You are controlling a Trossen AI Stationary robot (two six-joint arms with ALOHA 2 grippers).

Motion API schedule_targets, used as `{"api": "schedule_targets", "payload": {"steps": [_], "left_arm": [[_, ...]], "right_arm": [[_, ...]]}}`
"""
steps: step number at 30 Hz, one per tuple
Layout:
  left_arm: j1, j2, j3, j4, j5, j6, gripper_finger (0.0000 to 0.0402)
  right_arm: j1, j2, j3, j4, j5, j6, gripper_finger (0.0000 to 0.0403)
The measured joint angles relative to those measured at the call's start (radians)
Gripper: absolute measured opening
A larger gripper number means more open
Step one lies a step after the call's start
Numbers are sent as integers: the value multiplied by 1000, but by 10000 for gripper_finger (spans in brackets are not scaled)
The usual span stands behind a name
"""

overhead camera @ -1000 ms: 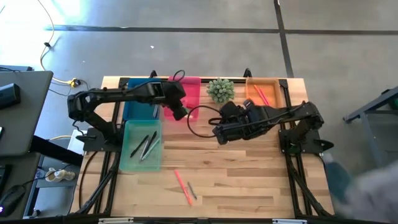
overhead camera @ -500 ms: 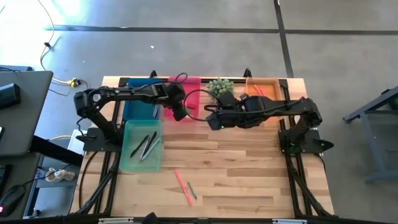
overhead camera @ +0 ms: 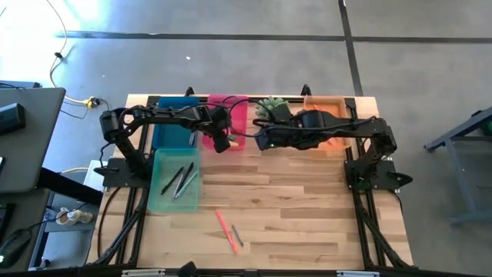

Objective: Sort crayons/erasers/pens/pencils in bins
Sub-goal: Put the pink eraser into the pink bin, then put the gray crayon into the blue bin

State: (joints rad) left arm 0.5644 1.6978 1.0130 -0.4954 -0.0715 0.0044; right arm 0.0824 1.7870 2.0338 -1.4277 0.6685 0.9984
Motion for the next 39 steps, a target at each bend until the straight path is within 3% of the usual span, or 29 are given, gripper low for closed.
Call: {"api": "schedule_targets", "payload": {"steps": [8,15,23,32,39], "left_arm": [[0,0,1,-9,0,4,86],[0,0,55,-45,-2,34,140],[14,0,202,-225,-68,92,199],[46,0,341,-367,-68,104,199],[32,-25,368,-477,-53,89,193]], "right_arm": [[5,7,0,0,0,73,154],[26,37,-4,20,-39,79,154],[31,63,-4,19,-53,97,154],[31,60,-4,18,-83,103,154],[30,60,-4,16,-82,30,154]]}}
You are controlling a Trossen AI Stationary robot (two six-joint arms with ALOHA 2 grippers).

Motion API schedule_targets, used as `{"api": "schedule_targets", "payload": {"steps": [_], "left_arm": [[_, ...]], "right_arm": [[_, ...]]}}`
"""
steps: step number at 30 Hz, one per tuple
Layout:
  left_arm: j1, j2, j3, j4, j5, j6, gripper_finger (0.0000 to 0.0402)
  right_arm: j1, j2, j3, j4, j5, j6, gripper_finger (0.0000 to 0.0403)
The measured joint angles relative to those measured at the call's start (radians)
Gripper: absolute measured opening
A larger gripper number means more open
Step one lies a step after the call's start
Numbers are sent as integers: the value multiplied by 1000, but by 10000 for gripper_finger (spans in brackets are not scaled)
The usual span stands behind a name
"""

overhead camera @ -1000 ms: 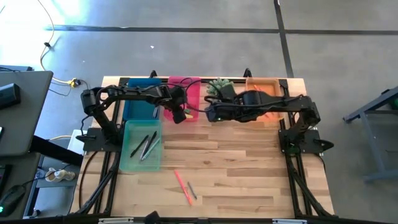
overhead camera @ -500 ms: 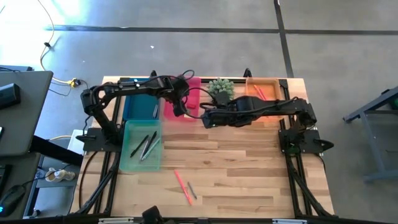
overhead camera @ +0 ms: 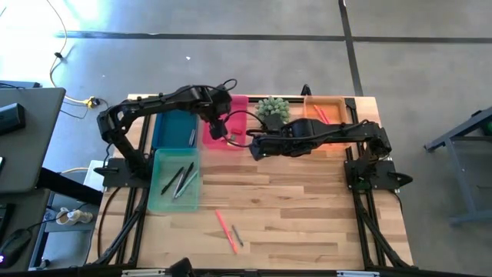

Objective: Sort crayons/erasers/pens/pencils in bins
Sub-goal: Put the gray crayon into the blue bin

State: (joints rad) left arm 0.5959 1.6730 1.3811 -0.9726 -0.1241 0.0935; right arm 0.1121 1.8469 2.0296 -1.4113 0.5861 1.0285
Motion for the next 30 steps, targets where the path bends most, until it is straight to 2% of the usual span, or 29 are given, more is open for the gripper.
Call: {"api": "schedule_targets", "payload": {"steps": [10,20,30], "left_arm": [[-77,-97,-20,-89,95,-113,188],[-266,-287,-239,-67,98,-392,182],[-470,-366,-264,-80,85,-755,181]], "right_arm": [[-1,0,0,-2,-49,-107,154],[2,0,0,4,-180,-121,154],[13,0,0,122,-264,-89,154]]}}
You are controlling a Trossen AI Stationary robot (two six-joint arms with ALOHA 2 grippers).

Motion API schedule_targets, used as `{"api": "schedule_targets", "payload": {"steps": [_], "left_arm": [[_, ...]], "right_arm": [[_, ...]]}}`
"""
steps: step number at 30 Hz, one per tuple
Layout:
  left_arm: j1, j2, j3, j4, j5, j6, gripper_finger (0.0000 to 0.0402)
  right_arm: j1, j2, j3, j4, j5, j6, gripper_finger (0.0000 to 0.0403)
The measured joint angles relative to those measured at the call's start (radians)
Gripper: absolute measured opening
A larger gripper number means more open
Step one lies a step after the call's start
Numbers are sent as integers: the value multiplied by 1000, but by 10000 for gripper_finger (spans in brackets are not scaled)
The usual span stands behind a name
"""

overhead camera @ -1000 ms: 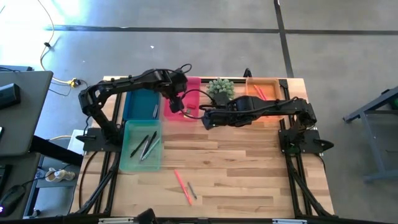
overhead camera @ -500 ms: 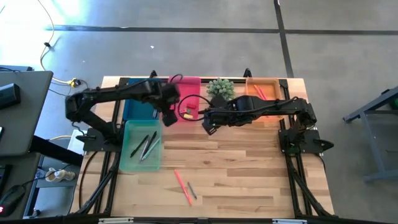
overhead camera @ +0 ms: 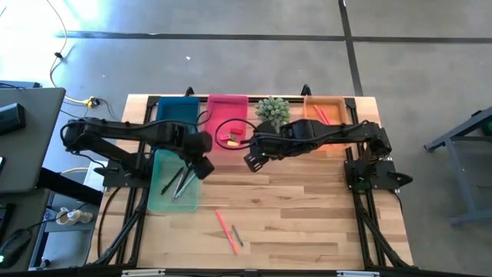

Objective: Sort crayons/erasers/pens/pencils in bins
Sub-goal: Put the gray crayon into the blue bin

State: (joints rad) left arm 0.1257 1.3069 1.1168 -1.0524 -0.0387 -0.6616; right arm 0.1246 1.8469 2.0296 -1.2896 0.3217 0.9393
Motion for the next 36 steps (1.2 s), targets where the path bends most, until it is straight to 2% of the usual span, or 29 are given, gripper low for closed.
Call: {"api": "schedule_targets", "payload": {"steps": [10,22,29,36], "left_arm": [[-256,2,-8,-70,-39,-356,181],[-578,2,-9,-138,-108,-807,181],[-691,2,-9,-225,-108,-956,181],[-777,2,-9,-268,-92,-1006,181]], "right_arm": [[77,21,0,83,-26,28,154],[186,117,0,194,-101,-43,154],[212,191,0,250,-156,8,154],[233,264,0,299,-257,135,154]]}}
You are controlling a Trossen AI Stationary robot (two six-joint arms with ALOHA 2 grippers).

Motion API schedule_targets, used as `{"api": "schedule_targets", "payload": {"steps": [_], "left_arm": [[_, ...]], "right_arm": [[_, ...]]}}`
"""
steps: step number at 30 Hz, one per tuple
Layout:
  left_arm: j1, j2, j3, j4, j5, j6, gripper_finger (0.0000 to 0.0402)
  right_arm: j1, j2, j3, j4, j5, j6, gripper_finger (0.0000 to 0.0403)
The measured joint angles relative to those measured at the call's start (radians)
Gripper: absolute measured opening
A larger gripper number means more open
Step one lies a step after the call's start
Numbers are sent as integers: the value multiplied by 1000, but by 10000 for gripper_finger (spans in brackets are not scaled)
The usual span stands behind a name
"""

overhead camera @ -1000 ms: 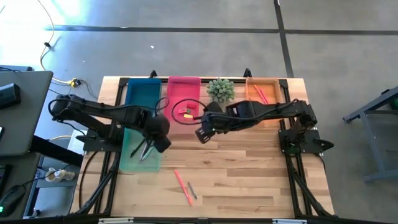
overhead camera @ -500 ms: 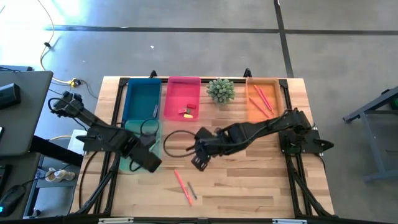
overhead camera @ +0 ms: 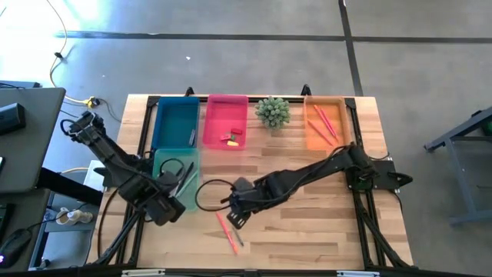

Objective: Sort crayons/erasers/pens/pencils in bins
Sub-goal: Put the gray crayon into the blue bin

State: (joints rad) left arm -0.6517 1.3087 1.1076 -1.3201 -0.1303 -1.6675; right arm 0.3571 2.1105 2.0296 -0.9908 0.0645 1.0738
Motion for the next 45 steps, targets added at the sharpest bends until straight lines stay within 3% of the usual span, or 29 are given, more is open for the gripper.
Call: {"api": "schedule_targets", "payload": {"steps": [14,24,36,45], "left_arm": [[-121,0,0,0,12,-24,181],[-138,0,0,0,-13,-19,181],[-137,0,0,-55,16,109,181],[-132,0,0,-135,36,135,181]], "right_arm": [[51,115,0,267,-54,167,154],[80,146,5,292,-49,178,154],[102,146,234,287,76,78,154],[97,146,275,211,86,96,154]]}}
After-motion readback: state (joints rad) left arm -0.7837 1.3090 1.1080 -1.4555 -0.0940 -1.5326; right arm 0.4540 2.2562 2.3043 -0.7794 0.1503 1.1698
